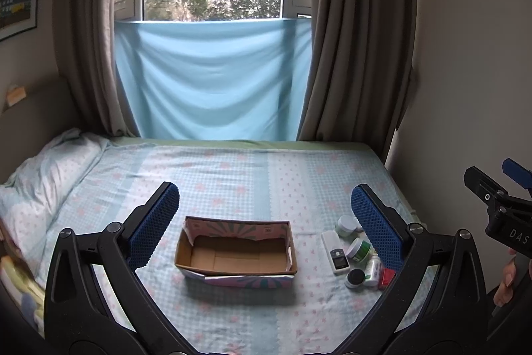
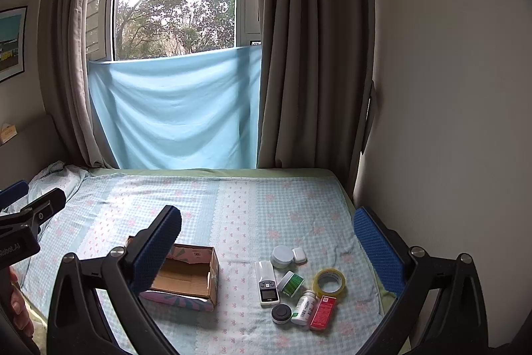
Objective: Organize rigid objects
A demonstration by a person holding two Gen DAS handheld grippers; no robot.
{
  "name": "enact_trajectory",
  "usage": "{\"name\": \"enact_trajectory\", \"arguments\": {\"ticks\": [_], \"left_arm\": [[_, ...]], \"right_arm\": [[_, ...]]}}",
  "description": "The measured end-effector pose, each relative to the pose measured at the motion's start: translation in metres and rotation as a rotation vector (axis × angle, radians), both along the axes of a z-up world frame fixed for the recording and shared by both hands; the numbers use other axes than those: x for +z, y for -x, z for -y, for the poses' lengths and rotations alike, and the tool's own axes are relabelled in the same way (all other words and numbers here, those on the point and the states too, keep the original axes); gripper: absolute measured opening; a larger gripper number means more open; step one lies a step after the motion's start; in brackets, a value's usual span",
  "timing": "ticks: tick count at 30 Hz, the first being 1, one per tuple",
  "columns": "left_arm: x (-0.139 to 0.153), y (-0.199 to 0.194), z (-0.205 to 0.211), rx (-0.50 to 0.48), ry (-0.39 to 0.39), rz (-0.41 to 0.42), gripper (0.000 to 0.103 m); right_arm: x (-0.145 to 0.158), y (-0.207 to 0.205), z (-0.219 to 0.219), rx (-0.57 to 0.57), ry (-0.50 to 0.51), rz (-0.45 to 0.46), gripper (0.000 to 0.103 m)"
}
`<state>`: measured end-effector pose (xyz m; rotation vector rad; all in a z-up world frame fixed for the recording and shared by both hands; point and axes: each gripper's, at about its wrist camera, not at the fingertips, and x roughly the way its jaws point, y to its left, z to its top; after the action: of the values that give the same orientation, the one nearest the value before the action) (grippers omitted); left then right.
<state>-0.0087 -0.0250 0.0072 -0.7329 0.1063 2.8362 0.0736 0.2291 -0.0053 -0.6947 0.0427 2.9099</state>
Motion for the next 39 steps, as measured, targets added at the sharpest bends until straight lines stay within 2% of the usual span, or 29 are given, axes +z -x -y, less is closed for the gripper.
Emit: {"name": "enact_trajectory", "arguments": {"ticks": [3, 10, 16, 22, 27, 32, 39], "left_arm": [[-0.004, 0.006, 0.001, -0.009, -0.001, 0.021, 0.103], [-0.028, 0.04, -0.004, -0.053, 0.021, 0.142, 0.103], [-0.071, 0.08, -0.018, -0.105, 0.025, 0.261, 0.103], [-0.122, 0.123, -0.056, -0.129, 0.006, 0.408, 0.103], [-0.17, 0.158, -0.105, -0.137, 0.024, 0.532, 0.103], [-0.23, 0.195, -0.162, -0.15, 0.055, 0.676, 0.103], [-0.318, 0.242, -0.219, -0.135, 0.105, 0.842, 0.103]], "right_arm": [[0.001, 0.0, 0.001, 0.002, 0.008, -0.01, 0.103], [0.001, 0.012, -0.01, -0.057, 0.016, 0.018, 0.103], [-0.021, 0.032, -0.038, -0.141, 0.057, 0.088, 0.103], [-0.054, 0.06, -0.082, -0.205, 0.116, 0.182, 0.103], [-0.097, 0.088, -0.127, -0.219, 0.183, 0.287, 0.103], [-0.157, 0.115, -0.173, -0.25, 0.26, 0.407, 0.103], [-0.246, 0.161, -0.209, -0.263, 0.361, 0.604, 0.103]]}}
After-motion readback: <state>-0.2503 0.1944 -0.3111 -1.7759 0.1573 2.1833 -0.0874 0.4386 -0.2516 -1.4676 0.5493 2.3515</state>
